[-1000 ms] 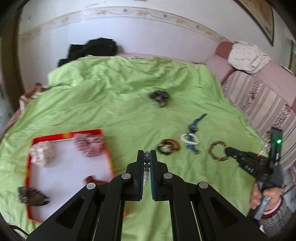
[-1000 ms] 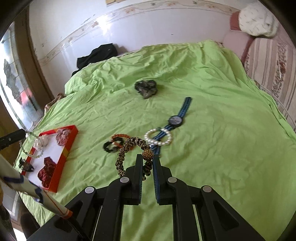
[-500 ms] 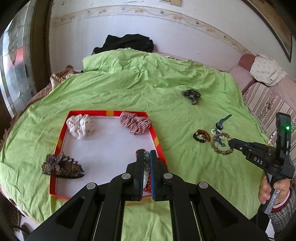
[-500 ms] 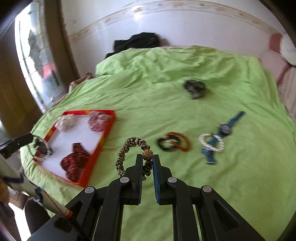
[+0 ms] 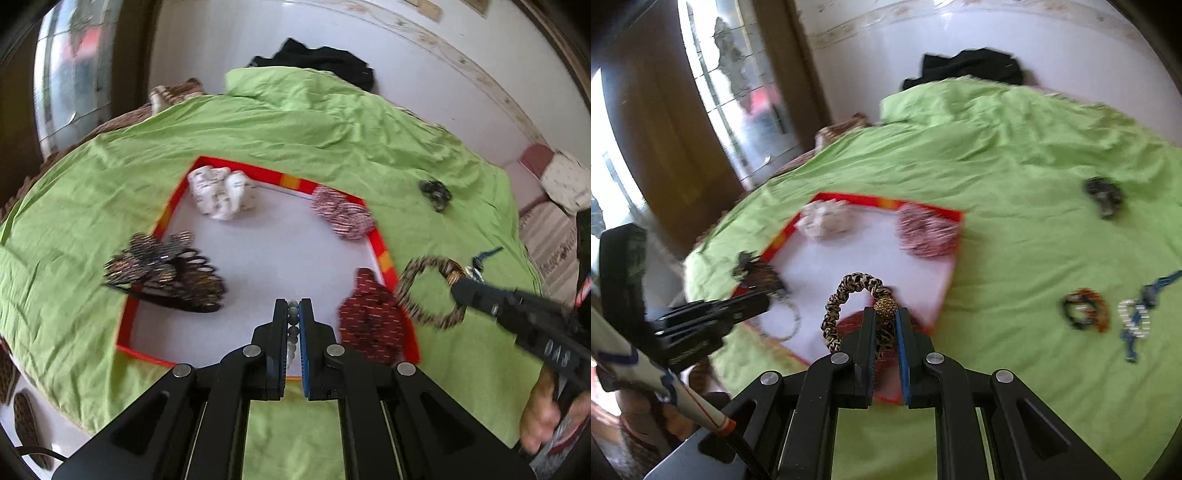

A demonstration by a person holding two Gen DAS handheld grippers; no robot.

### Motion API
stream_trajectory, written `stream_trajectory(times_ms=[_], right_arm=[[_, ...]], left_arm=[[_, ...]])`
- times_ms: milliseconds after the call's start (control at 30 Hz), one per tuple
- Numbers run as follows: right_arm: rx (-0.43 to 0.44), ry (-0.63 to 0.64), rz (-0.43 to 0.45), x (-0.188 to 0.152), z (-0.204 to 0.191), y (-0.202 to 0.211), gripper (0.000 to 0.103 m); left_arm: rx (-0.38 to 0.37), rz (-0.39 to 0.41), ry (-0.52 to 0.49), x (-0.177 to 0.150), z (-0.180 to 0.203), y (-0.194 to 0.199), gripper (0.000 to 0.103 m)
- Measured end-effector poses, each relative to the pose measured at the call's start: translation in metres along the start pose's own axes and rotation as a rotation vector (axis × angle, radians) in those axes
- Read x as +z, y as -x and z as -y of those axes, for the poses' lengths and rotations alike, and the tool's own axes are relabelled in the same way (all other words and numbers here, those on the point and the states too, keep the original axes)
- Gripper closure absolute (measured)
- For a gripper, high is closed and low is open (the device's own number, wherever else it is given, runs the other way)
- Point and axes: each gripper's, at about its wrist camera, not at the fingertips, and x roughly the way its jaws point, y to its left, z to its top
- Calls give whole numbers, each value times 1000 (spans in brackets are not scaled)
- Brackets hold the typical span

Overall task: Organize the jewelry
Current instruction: 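Carry both bracelets over the box lid and open both tools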

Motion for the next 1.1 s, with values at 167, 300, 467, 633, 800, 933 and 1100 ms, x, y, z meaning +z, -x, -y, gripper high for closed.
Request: stream_trajectory(times_ms=[167, 300, 467, 633, 800, 933, 1100], right_arm=[[35, 37, -68, -11, -30, -38, 92], [21, 74, -107, -18, -41, -60, 92], [7, 79, -138, -20, -43, -76, 92], [-13, 89, -153, -23, -47, -86, 92], [-40, 110, -147, -25, -50, -90, 91], [-46, 115, -144, -27, -50, -89, 90], [-45, 102, -115, -26, -48, -77, 71]], left_arm=[[20, -7, 42, -2, -22, -4, 98], [22, -21, 80, -4, -38, -10, 98], [21, -39, 111, -6, -50, -17, 98], [30, -45, 125, -8, -54, -20, 98], [26, -41, 138, -9, -55, -17, 98], [24, -39, 138, -10, -52, -13, 93], [-3, -17, 154, -10, -49, 0, 66]])
